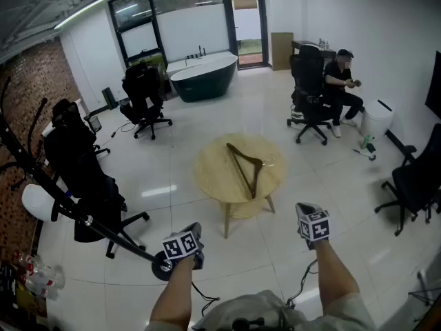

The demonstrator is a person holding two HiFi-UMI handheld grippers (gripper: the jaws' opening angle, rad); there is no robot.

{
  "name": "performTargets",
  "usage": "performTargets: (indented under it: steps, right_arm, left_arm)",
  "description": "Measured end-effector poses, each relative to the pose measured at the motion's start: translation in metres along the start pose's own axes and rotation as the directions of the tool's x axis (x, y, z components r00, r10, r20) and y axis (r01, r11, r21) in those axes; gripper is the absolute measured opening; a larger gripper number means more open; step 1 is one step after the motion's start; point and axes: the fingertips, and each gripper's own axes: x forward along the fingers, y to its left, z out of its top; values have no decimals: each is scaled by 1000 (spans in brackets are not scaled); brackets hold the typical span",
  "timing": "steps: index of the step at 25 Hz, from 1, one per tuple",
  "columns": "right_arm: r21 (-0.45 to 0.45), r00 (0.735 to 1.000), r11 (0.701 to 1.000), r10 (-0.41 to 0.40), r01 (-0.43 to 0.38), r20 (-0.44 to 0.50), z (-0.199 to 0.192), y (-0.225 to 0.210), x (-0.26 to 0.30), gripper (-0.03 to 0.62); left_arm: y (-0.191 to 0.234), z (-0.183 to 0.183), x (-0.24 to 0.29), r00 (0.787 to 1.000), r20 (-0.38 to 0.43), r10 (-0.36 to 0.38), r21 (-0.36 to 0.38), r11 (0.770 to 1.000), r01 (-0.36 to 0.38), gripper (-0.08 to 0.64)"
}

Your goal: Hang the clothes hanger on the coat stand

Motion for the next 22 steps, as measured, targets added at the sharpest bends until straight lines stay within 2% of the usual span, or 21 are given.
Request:
performTargets:
  steps: [4, 8, 14, 18, 22]
  right_arm:
    - [-68, 992, 997, 46, -39, 115, 52, 9, 0, 3]
    - [-118, 972, 989, 115, -92, 207, 95, 15, 5, 3]
    - [-170, 942, 981, 146, -98, 301, 142, -8, 35, 3]
    - [-190, 940, 978, 140, -82, 313, 175, -11, 96, 3]
    - [-208, 948, 976, 119, -57, 296, 199, 7, 176, 3]
  left_arm:
    - [-64, 46, 4, 995, 100, -26, 155, 988, 10, 0]
    - [-125, 75, 9, 983, 178, -46, 309, 951, -11, 0]
    - [-191, 104, 49, 962, 255, -99, 425, 905, -20, 0]
    - [-185, 143, 98, 958, 267, -105, 478, 878, -37, 0]
    - [-141, 183, 155, 955, 265, -130, 508, 861, -23, 25]
